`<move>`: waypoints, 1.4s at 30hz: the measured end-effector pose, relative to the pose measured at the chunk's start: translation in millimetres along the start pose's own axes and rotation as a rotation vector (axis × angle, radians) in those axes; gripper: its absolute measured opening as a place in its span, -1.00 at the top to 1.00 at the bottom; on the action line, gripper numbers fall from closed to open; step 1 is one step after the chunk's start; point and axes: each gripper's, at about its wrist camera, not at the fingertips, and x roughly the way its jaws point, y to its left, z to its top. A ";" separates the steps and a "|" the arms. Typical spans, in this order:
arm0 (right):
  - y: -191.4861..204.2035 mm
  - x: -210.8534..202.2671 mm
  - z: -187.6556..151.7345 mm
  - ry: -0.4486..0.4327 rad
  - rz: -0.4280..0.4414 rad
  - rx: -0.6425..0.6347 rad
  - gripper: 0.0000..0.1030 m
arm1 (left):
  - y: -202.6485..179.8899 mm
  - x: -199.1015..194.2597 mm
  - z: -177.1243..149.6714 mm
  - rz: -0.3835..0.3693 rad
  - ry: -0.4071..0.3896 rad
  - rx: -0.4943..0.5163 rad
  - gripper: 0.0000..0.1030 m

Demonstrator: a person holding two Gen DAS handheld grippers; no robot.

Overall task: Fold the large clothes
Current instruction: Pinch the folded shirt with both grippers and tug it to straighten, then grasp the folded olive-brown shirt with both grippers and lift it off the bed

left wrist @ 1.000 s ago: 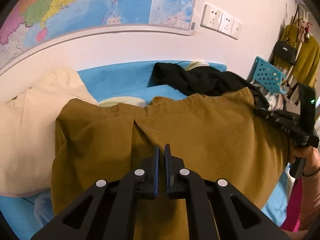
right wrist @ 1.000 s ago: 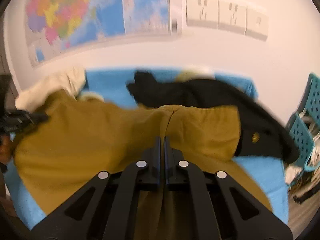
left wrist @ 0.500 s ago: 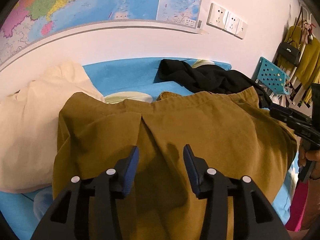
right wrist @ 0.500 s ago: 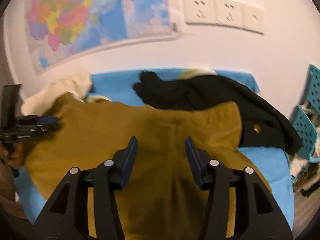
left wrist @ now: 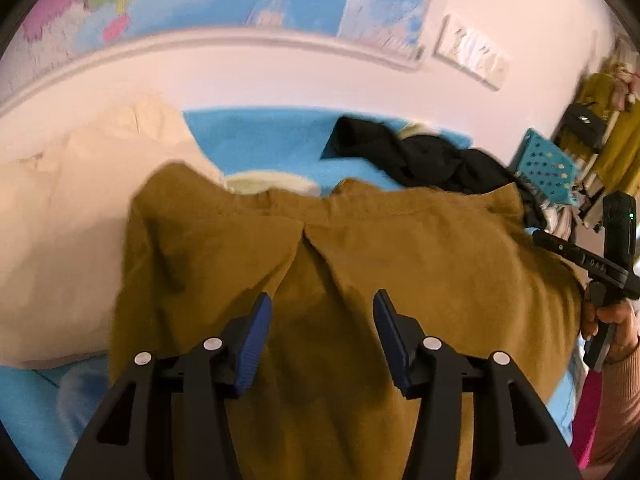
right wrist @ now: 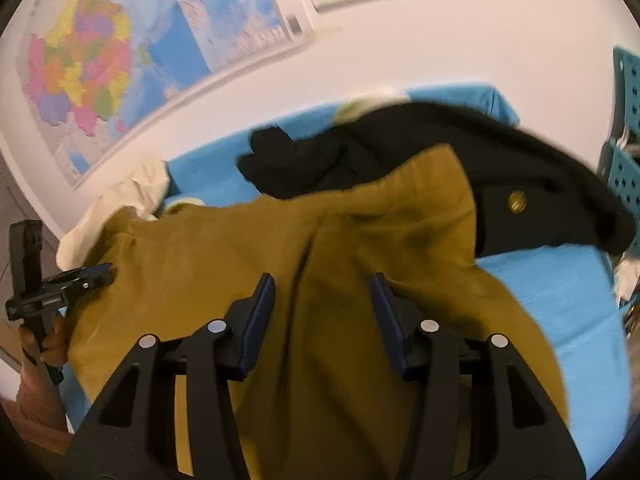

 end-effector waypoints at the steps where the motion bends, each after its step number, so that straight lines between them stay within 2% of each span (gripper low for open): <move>1: -0.7 -12.4 -1.6 -0.021 0.007 -0.002 0.02 | -0.8 -7.7 -2.1 0.005 -0.019 0.011 -0.12; 2: -2.3 -19.5 -2.9 -0.034 0.011 -0.003 0.02 | -1.4 -16.8 -5.3 0.018 -0.039 0.028 -0.22; 4: -8.3 -34.2 -9.5 -0.049 0.013 0.005 0.02 | 0.8 -27.9 -12.2 0.014 -0.045 0.053 -0.23; 8: -38.4 -31.7 -28.8 0.009 -0.061 0.076 0.04 | 12.9 -22.0 -27.4 0.024 0.010 0.046 -0.23; 10: -57.9 -22.4 -41.1 0.042 -0.097 0.129 0.40 | 22.6 -11.6 -34.7 0.032 0.047 0.011 -0.23; 13: -60.1 -22.1 -47.7 0.027 -0.104 0.146 0.40 | 32.9 -6.9 -39.1 0.008 0.051 -0.033 -0.27; 15: -49.7 -30.1 -45.5 0.006 -0.142 0.122 0.30 | 32.8 -11.3 -38.5 0.025 0.046 -0.041 -0.24; 16: -44.1 -36.1 -43.9 -0.017 -0.134 0.115 0.25 | 32.4 -17.2 -38.5 0.032 0.033 -0.043 -0.24; 19: -18.6 -60.4 -40.4 -0.088 -0.129 0.028 0.21 | 30.6 -37.7 -43.0 -0.015 -0.009 -0.041 -0.24; 21: 9.8 -74.7 -42.3 -0.122 -0.059 -0.056 0.18 | 26.9 -49.1 -48.3 -0.031 -0.020 -0.025 -0.24; 23: 33.3 -73.9 -47.9 -0.103 0.004 -0.122 0.10 | 22.6 -54.5 -55.4 -0.026 -0.021 0.002 -0.24; 26: 53.3 -59.2 -56.6 -0.045 0.051 -0.171 0.11 | 21.6 -50.2 -66.3 -0.020 0.013 0.012 -0.24; 28: 61.6 -38.9 -65.3 0.018 0.037 -0.210 0.09 | 25.8 -46.0 -73.0 -0.029 0.026 -0.007 -0.25; 30: 60.8 -21.5 -72.3 0.074 0.004 -0.218 0.08 | 31.7 -42.9 -76.2 -0.051 0.023 -0.037 -0.34; 32: 62.5 -19.5 -72.9 0.071 -0.005 -0.213 0.04 | 38.6 -39.8 -77.7 -0.067 0.027 -0.081 -0.41; 35: 79.7 -29.5 -69.0 0.038 -0.009 -0.255 -0.07 | 43.3 -42.6 -76.9 -0.078 0.020 -0.139 -0.38; 36: 91.4 -35.5 -67.1 0.020 0.021 -0.283 -0.17 | 43.3 -45.8 -77.3 -0.075 0.011 -0.151 -0.38; 38: 111.1 -40.4 -70.5 0.010 0.080 -0.336 -0.18 | 42.9 -52.0 -78.4 -0.072 -0.002 -0.152 -0.38; 42: 166.4 -32.5 -85.0 0.035 0.161 -0.536 -0.42 | 40.8 -71.5 -82.9 -0.105 -0.036 -0.156 -0.45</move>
